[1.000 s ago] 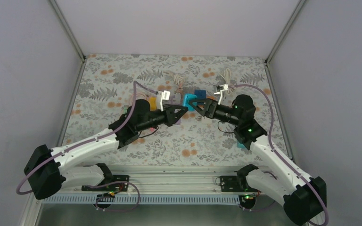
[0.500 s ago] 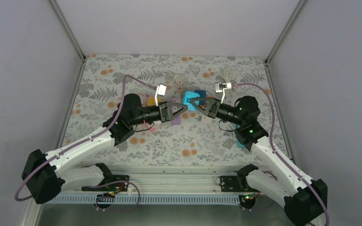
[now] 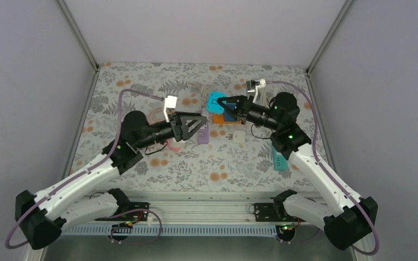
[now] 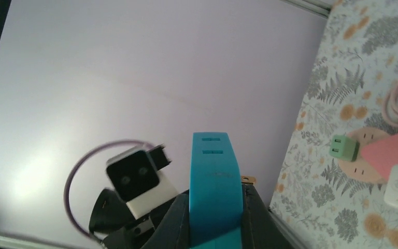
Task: Insert the plug
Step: Pick up the plug from the center of the board.
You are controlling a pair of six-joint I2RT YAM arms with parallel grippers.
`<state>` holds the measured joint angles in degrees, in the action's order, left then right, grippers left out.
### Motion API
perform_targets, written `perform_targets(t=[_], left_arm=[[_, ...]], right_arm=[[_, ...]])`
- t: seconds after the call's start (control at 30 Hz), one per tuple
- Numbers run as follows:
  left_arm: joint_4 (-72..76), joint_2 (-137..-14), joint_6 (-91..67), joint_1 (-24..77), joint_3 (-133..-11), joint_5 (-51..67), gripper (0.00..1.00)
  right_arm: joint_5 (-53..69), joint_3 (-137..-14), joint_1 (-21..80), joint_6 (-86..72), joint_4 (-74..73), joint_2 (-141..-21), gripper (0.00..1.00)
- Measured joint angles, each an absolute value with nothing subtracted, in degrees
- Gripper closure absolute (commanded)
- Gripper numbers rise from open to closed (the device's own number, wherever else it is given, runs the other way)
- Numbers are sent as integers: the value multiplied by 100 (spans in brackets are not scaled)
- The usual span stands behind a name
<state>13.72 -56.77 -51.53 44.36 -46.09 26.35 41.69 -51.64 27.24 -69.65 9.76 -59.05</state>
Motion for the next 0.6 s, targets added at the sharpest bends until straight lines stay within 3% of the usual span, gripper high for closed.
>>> perform_targets(t=[0.27,0.43,0.6], left_arm=[[810,-4917,-3240,4456,-4617,937,12],[521,-5341,-2220,4727,-4617,-244,11],[416,-5631,-1481,4928,-4591,-655,11]], right_arm=[[3824,-5876,2735,-8130,-270,-6318,97],[3367,-6106,2908,-8768,-687,-6390,96],[3168,-6204,3138,-9205,-945,-6473,97]])
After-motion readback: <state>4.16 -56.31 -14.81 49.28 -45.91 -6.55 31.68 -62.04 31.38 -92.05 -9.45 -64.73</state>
